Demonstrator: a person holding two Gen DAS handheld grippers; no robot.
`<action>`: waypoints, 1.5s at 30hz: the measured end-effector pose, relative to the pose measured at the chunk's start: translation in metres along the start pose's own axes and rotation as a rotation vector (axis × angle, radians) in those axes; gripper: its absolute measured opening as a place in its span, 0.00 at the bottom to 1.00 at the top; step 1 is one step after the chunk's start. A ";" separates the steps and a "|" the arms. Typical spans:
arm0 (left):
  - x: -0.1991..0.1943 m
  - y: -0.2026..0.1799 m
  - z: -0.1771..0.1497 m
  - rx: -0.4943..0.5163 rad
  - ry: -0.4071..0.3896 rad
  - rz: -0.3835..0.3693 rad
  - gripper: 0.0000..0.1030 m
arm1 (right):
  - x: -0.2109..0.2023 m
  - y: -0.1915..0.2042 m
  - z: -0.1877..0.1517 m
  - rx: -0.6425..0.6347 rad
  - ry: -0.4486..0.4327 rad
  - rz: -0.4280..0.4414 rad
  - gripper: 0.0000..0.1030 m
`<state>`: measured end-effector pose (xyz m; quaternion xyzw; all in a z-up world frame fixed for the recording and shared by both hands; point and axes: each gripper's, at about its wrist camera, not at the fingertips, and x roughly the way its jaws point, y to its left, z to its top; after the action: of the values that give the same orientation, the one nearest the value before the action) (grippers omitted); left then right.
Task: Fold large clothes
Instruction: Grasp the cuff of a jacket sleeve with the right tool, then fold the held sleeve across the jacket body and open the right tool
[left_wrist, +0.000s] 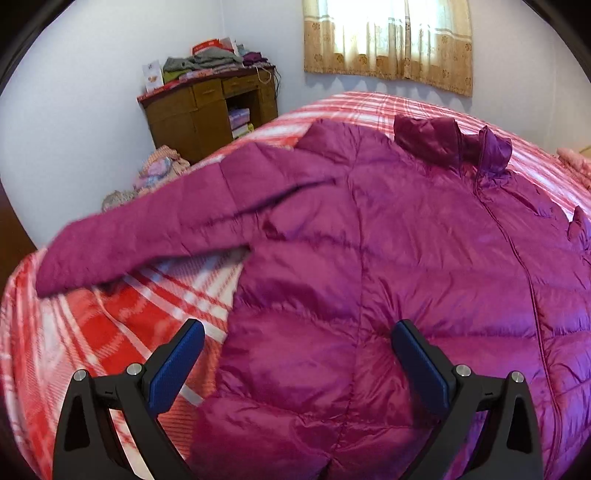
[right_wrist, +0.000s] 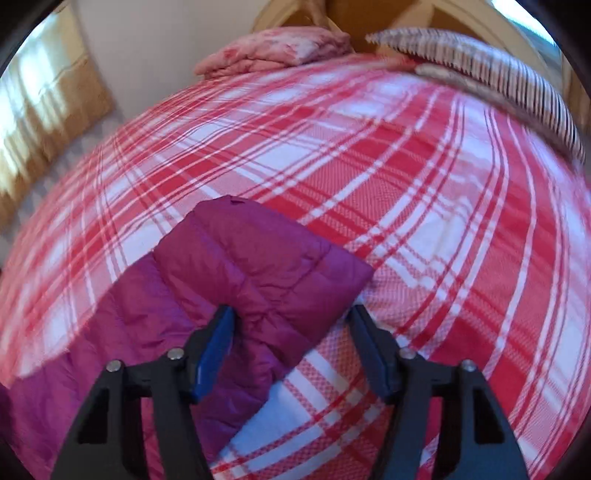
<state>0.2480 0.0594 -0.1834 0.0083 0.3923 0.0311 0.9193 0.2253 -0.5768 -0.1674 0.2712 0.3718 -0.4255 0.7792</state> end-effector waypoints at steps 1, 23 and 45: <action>0.002 0.003 -0.001 -0.021 0.001 -0.021 0.99 | -0.001 0.000 0.000 -0.012 -0.002 -0.005 0.50; -0.001 0.008 -0.019 -0.046 -0.065 -0.047 0.99 | -0.227 0.218 -0.118 -0.609 -0.234 0.587 0.13; -0.004 0.010 -0.022 -0.047 -0.078 -0.055 0.99 | -0.225 0.303 -0.255 -0.717 0.058 0.986 0.78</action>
<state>0.2283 0.0694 -0.1954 -0.0227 0.3556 0.0146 0.9343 0.3170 -0.1356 -0.0998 0.1438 0.3436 0.1448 0.9167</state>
